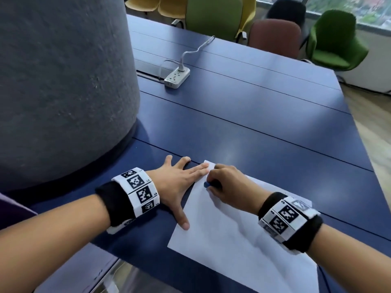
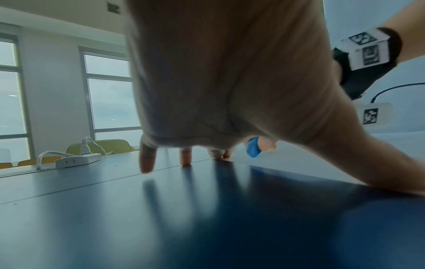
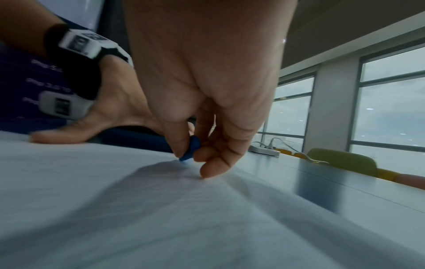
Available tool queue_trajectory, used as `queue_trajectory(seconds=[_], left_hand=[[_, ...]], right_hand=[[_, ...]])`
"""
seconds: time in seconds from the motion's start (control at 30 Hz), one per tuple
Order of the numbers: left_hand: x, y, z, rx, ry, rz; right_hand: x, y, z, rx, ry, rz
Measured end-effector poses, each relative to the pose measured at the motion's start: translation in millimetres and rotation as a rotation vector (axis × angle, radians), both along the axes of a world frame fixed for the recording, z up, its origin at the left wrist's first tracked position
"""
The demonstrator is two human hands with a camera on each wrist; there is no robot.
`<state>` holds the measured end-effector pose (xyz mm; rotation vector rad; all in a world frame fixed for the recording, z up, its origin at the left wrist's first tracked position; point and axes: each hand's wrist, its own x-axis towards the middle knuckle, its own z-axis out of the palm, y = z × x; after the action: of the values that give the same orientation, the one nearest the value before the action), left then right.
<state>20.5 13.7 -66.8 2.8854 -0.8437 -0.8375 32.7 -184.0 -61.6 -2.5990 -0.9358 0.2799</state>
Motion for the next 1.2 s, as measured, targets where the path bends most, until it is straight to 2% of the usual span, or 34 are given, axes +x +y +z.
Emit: queue_trajectory(seconds=[0.1, 0.27, 0.4, 0.57, 0.73, 0.9, 1.07, 1.2], left_hand=[[0.4, 1.2, -2.8, -0.034, 0.040, 0.016], [-1.8, -0.9, 1.8, -0.032, 0.095, 0.050], [-2.8, -1.0, 5.4, -0.025, 0.105, 0.051], [-3.7, -1.0, 6.0, -0.003, 0.083, 0.041], [-1.5, -0.3, 3.7, -0.001, 0.084, 0.032], [-2.4, -0.6, 4.8, 0.010, 0.094, 0.028], [-3.1, -0.7, 4.8, 0.026, 0.095, 0.041], [-2.4, -0.7, 4.1, 0.003, 0.097, 0.047]], right_hand=[[-4.6, 6.5, 4.1, 0.032, 0.006, 0.048], [9.8, 6.4, 0.7, 0.051, -0.022, -0.104], [-7.0, 5.9, 5.2, 0.027, 0.046, 0.024], [16.8, 5.0, 7.7, -0.017, -0.016, -0.114], [-14.9, 6.5, 8.9, 0.013, 0.077, 0.084], [5.1, 5.8, 8.9, -0.010, 0.005, -0.070], [-23.8, 8.3, 8.4, -0.037, 0.099, 0.138], [-6.4, 7.7, 11.8, 0.037, 0.068, 0.002]])
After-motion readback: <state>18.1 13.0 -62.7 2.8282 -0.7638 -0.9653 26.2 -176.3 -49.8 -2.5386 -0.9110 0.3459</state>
